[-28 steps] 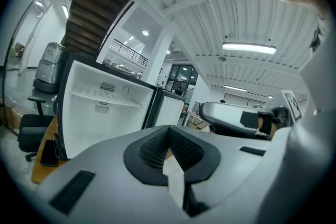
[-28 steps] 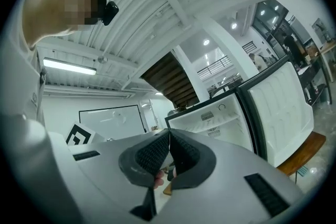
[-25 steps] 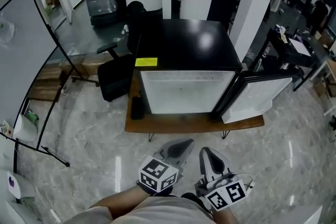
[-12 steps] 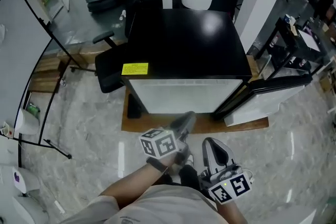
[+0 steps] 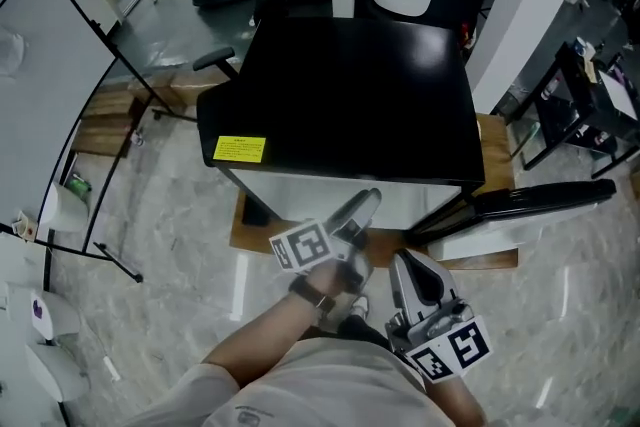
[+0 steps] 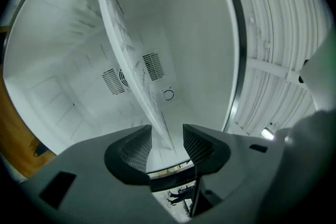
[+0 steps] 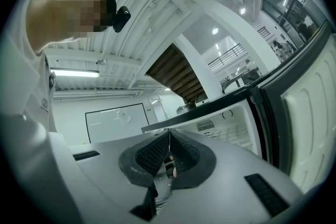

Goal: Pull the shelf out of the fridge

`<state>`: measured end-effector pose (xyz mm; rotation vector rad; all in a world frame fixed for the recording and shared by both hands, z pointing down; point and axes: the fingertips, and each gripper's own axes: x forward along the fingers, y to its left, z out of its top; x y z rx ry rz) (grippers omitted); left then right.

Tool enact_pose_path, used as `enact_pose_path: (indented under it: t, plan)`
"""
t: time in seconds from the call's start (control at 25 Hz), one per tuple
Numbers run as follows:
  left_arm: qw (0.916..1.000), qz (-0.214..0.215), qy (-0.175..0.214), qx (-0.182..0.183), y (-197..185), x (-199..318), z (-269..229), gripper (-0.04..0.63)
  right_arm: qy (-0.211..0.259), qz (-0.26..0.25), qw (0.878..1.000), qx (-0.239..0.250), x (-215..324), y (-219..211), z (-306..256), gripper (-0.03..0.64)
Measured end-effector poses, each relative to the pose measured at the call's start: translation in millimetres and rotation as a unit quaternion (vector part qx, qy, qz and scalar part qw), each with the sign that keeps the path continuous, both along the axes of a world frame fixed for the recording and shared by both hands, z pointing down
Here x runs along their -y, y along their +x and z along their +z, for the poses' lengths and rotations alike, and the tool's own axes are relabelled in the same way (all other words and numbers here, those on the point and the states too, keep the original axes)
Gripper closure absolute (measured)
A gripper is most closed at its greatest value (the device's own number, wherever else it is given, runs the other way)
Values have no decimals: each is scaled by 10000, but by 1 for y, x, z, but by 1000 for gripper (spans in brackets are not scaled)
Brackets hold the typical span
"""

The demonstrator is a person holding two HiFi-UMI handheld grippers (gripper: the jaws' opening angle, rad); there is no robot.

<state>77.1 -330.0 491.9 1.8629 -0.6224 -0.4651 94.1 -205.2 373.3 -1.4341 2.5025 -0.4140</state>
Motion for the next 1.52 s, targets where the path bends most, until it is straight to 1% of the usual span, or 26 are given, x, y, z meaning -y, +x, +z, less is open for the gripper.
enact_pose_path:
  t: [0.2,0.44,0.56,0.68,0.8,0.92,0.96,1.08,1.28,1.52]
  plan:
    - [9993,-242,-220,-205,5,31,4,410,10,-153,9999,11,14,10,-1,598]
    - [9984,-380,-330,-260,18,57,11,410,15,-292,9996,13,22,14,0,598]
    - [9967,-505,-490,-402,22,66,18,413,2,-327,9995,3,24,15,0,598]
    - [9952,-614,-516,-566,22,72,21,467,-2,-342,9994,-8,26,18,0,598]
    - [9943,-655,-417,-730,23,75,19,508,-18,-310,9995,8,26,22,1,600]
    - [9940,-675,-336,-793,24,77,18,520,-52,-280,9996,27,25,23,2,598]
    - [9934,-690,-346,-843,24,77,18,537,-58,-273,9996,26,24,23,2,598]
    - [9908,-752,-438,-1041,22,78,17,549,-94,-238,9997,34,23,22,2,598]
    - [9885,-850,-659,-1065,22,76,17,561,-104,-146,9998,53,17,24,1,598]
    - [9876,-968,-793,-953,20,74,17,571,-137,-76,9998,92,10,25,3,598]
